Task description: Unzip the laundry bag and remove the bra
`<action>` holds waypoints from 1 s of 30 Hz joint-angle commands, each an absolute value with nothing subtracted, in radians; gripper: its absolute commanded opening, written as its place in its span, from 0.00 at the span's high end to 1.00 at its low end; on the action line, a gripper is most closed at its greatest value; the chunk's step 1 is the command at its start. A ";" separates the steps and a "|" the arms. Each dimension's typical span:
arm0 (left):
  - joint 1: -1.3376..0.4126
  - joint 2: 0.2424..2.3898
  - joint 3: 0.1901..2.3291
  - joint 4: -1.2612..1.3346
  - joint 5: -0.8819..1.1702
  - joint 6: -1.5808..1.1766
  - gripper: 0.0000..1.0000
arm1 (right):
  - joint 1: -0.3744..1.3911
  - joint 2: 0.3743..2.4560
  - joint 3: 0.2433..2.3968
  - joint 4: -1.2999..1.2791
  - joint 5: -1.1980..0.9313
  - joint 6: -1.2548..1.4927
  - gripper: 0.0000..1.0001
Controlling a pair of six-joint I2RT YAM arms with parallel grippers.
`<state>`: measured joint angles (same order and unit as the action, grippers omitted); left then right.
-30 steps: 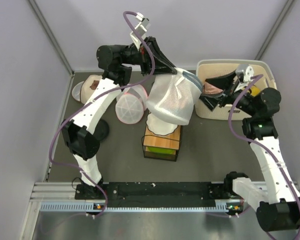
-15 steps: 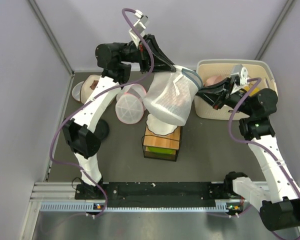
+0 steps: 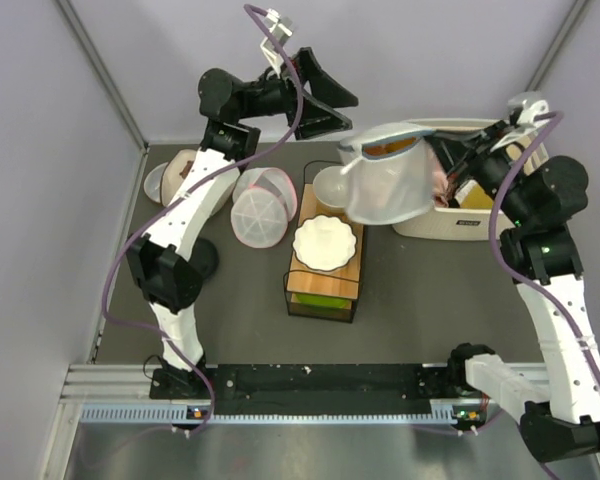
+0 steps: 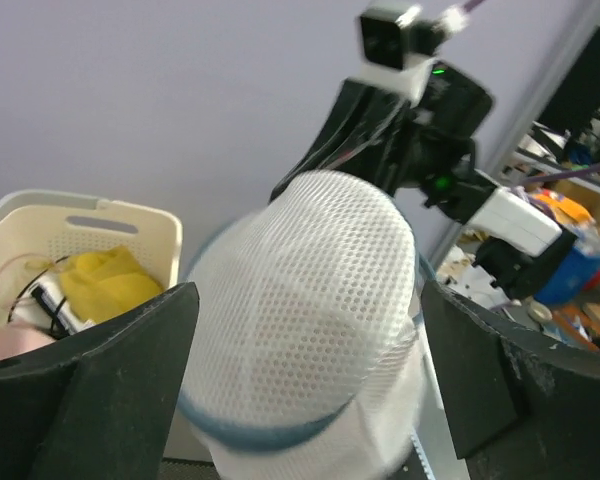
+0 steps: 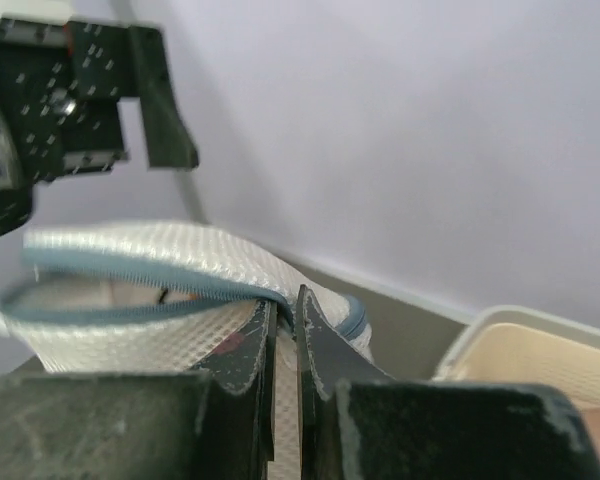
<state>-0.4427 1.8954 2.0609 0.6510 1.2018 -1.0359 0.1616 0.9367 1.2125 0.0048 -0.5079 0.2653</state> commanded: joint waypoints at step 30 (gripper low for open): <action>-0.332 1.588 2.051 -0.364 0.621 -0.225 0.01 | 0.452 1.316 1.620 -0.046 -0.249 -0.239 1.00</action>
<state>-0.3954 1.6764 2.0583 -0.3691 0.6579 -0.2089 0.3870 1.2797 1.5391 -0.1478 -0.3016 -0.2005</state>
